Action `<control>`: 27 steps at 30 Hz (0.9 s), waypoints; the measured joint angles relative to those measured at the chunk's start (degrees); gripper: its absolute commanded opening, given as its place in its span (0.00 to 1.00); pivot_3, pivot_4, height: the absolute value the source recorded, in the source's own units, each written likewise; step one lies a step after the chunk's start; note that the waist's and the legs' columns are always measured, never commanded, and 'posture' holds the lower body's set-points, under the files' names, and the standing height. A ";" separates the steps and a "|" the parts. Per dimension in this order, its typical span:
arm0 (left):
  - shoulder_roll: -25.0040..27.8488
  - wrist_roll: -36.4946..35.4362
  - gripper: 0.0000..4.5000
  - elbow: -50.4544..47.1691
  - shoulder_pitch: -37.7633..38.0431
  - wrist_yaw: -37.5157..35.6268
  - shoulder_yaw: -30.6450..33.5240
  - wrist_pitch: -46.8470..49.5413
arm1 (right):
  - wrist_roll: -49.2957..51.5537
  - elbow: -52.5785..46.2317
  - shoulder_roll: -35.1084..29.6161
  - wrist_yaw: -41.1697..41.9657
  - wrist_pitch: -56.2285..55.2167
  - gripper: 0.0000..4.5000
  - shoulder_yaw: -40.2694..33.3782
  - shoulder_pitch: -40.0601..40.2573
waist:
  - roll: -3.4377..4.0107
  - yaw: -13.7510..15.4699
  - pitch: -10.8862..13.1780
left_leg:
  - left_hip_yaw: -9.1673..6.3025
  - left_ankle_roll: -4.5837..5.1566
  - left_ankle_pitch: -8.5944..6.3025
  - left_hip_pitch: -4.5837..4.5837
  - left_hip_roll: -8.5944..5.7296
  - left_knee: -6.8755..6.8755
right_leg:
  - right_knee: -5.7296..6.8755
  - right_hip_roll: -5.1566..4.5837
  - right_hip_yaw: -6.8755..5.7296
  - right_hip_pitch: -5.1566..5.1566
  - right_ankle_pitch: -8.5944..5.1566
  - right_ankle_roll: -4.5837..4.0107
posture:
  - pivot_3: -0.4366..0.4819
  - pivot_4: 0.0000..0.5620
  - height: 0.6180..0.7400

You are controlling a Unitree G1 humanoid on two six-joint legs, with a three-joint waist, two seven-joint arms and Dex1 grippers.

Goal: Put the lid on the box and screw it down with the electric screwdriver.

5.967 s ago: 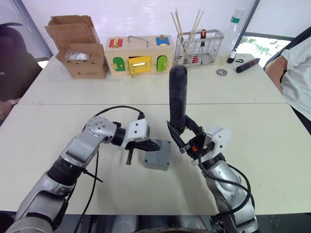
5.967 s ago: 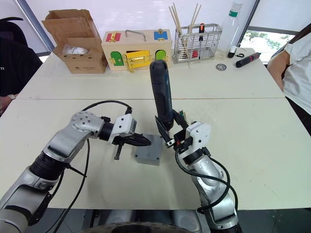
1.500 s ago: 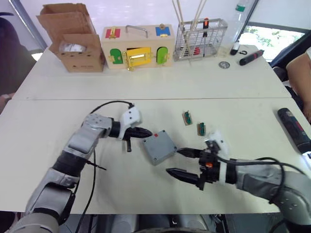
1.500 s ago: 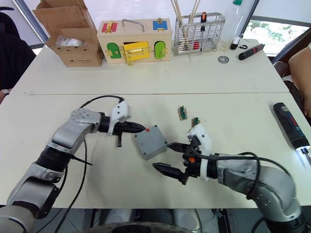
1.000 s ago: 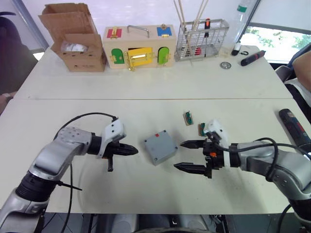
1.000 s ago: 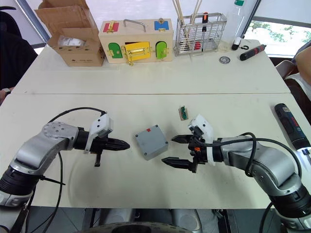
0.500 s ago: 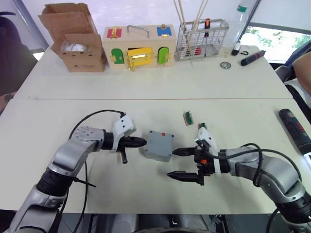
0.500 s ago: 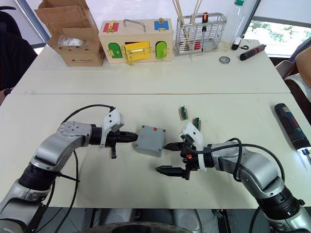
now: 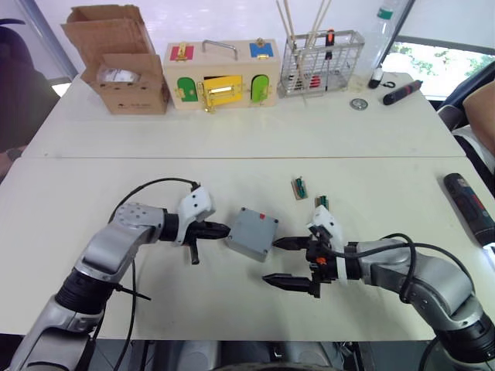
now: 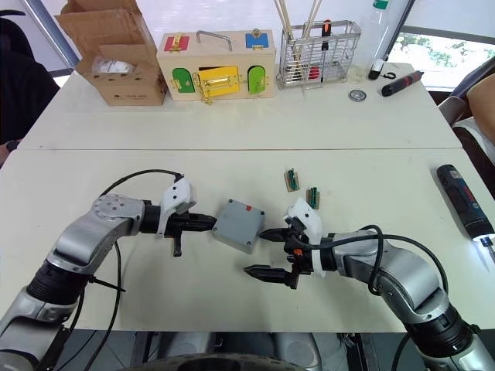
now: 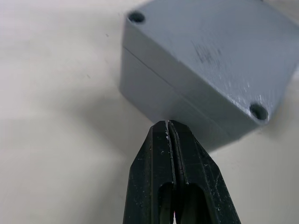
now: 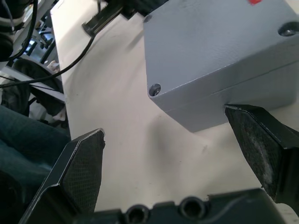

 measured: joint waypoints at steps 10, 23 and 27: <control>-0.05 0.00 0.00 0.01 -0.07 -0.53 -0.58 -0.01 | -0.94 0.07 0.63 -0.27 -0.12 0.99 -1.31 -0.22 | 0.00 -0.07 0.00 | 0.00 0.00 0.00 0.00 0.00 0.00 | 0.00 0.00 0.00 -0.01 0.00 0.00 | 0.48 0.27 1.00; 9.64 -10.74 0.00 -1.18 -10.17 -7.82 8.66 7.59 | 8.04 -0.17 -6.12 0.69 4.74 0.99 -17.36 -0.46 | -0.02 -0.13 -0.01 | 0.02 0.02 -0.01 0.01 -0.01 0.00 | -0.04 0.00 -0.02 0.05 0.00 0.00 | 0.48 0.27 1.00; 7.74 -14.56 0.00 -3.68 -12.18 -7.75 8.26 10.96 | 1.15 7.14 -0.26 -4.29 -1.40 0.99 -15.59 -5.12 | -0.02 -0.59 -0.01 | 0.04 0.00 0.00 0.01 0.02 0.00 | 0.06 0.06 0.03 -0.02 0.00 0.00 | 0.48 0.27 1.00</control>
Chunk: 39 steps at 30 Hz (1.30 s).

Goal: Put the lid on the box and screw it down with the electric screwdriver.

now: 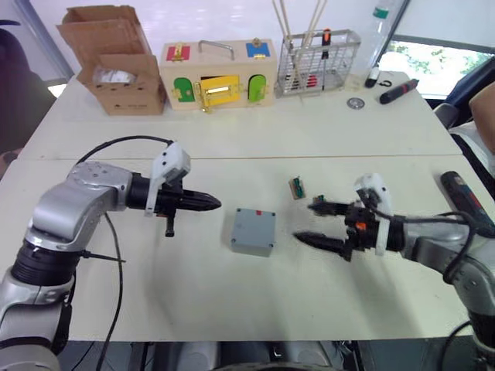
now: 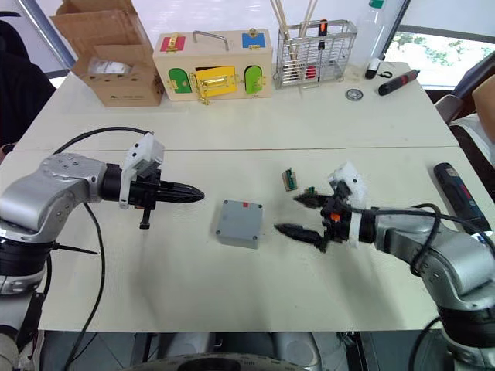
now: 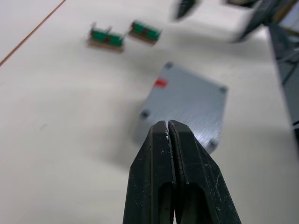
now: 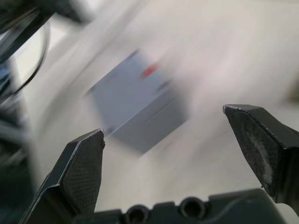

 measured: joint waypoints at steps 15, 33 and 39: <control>-1.19 -4.41 0.00 -6.57 -0.64 5.12 -0.46 4.54 | -21.50 20.41 12.83 -7.89 -20.19 0.60 8.85 -5.37 | 0.01 0.21 0.00 | 0.03 -0.16 0.09 -0.02 0.00 -0.02 | 0.05 0.01 0.02 -0.09 0.00 0.00 | 0.48 0.27 1.00; -0.80 -4.55 0.00 -6.47 0.87 6.74 -1.90 4.26 | -24.16 23.25 15.09 -7.85 -22.76 0.01 7.86 -5.62 | 0.01 0.16 0.00 | 0.04 -0.16 0.09 -0.01 0.00 -0.02 | 0.07 0.01 0.03 -0.10 0.00 0.00 | 0.48 0.27 1.00; -0.46 -4.55 0.00 -6.42 0.91 6.85 -1.91 3.88 | -24.16 23.26 15.26 -7.90 -22.76 0.01 7.58 -5.62 | 0.01 0.15 0.00 | 0.04 -0.16 0.09 -0.01 0.00 -0.02 | 0.08 0.01 0.03 -0.09 0.00 0.00 | 0.48 0.27 1.00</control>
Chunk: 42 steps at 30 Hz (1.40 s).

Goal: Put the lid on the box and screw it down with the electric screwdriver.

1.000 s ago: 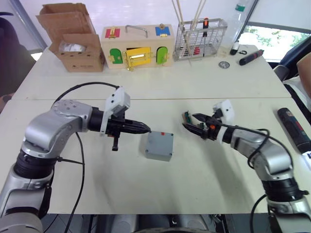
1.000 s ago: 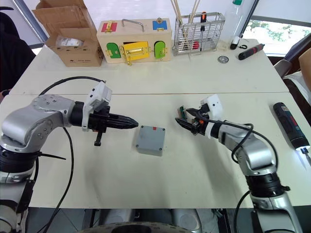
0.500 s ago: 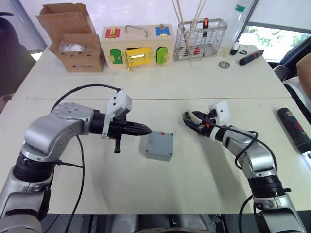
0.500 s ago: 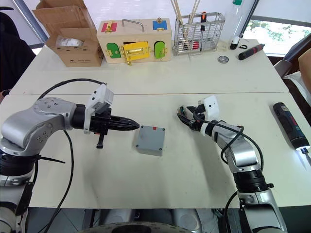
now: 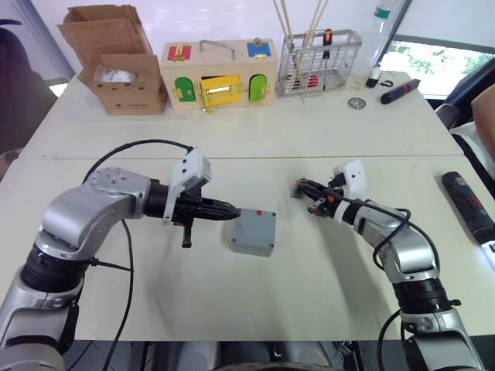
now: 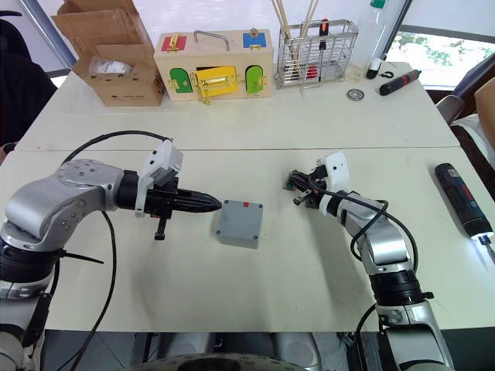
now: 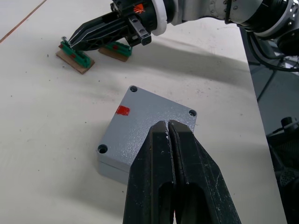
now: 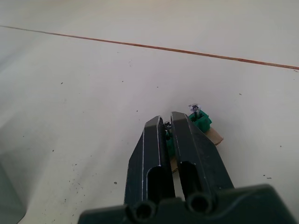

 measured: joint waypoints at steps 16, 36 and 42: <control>0.58 0.99 0.00 0.60 1.13 -0.62 -0.48 -2.18 | 5.44 -11.73 -0.66 1.78 3.24 0.01 -5.63 -0.17 | 0.00 0.04 0.00 | 0.00 0.02 -0.01 0.00 0.00 0.00 | 0.01 0.00 0.01 0.00 0.00 0.00 | 0.48 0.27 1.00; 5.15 3.68 0.00 0.67 3.43 -5.92 -2.19 -6.44 | 17.51 -33.77 -2.84 1.31 17.83 0.01 -0.49 9.08 | 0.00 0.04 0.00 | -0.04 0.09 -0.05 0.02 -0.02 0.00 | 0.00 -0.02 -0.01 0.04 0.00 0.00 | 0.48 0.27 1.00; 6.27 3.77 0.00 0.69 5.17 -6.72 -2.18 -7.80 | 16.17 -32.35 -3.29 1.94 16.07 0.01 -0.09 9.78 | 0.00 0.20 0.00 | -0.04 0.09 -0.05 0.02 -0.01 0.01 | 0.00 -0.02 -0.01 0.05 0.00 0.00 | 0.48 0.27 1.00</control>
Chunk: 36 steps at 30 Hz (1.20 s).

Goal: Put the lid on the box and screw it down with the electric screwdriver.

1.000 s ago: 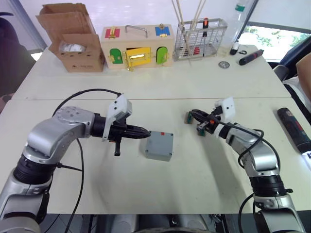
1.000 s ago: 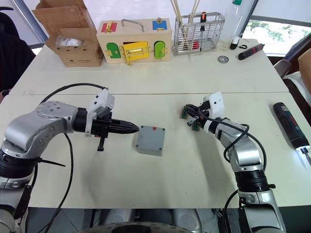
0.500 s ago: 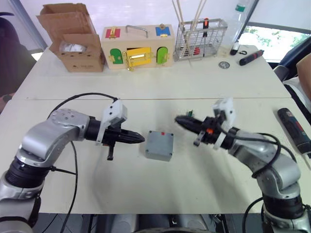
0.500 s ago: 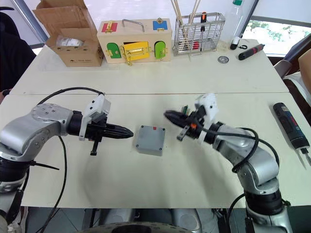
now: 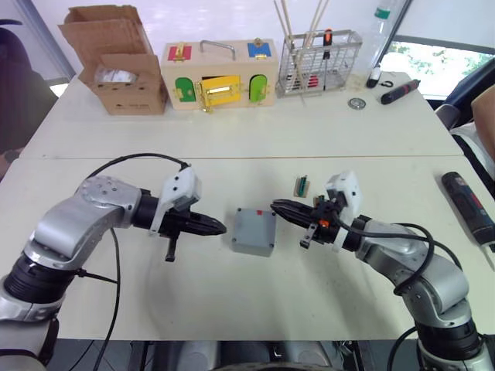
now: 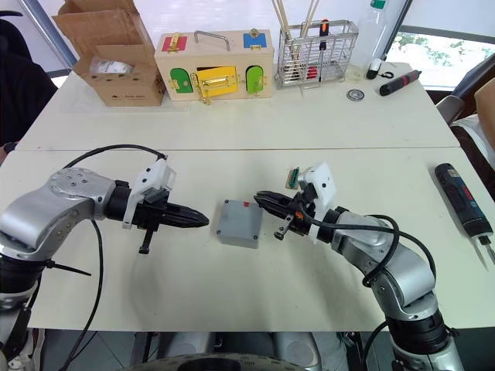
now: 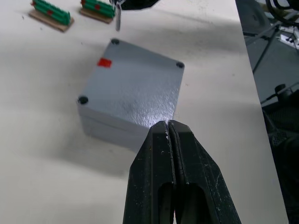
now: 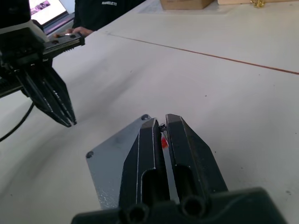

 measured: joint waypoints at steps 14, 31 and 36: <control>-0.22 0.73 0.00 1.06 0.24 -0.08 -0.01 -0.94 | -2.06 1.32 -0.07 0.60 -2.09 0.01 0.51 1.50 | 0.00 -0.07 0.00 | 0.00 0.00 0.00 0.00 0.00 0.00 | 0.00 0.01 0.00 -0.01 0.00 0.00 | 0.48 0.27 1.00; -1.39 -0.07 0.00 0.39 -2.00 1.56 -0.07 2.15 | -4.95 3.86 -0.04 1.86 -4.39 0.01 2.51 1.46 | 0.00 -0.08 0.00 | 0.00 0.00 0.00 0.00 0.00 0.00 | 0.01 0.01 0.00 -0.01 0.00 0.00 | 0.48 0.27 1.00; -1.40 -0.23 0.00 0.36 -2.31 1.76 -0.07 2.31 | -6.00 4.92 -0.04 2.00 -4.47 0.01 3.12 1.48 | 0.00 -0.08 0.00 | 0.00 0.00 0.00 0.00 0.00 0.00 | 0.01 0.01 0.00 -0.01 0.00 0.00 | 0.48 0.27 1.00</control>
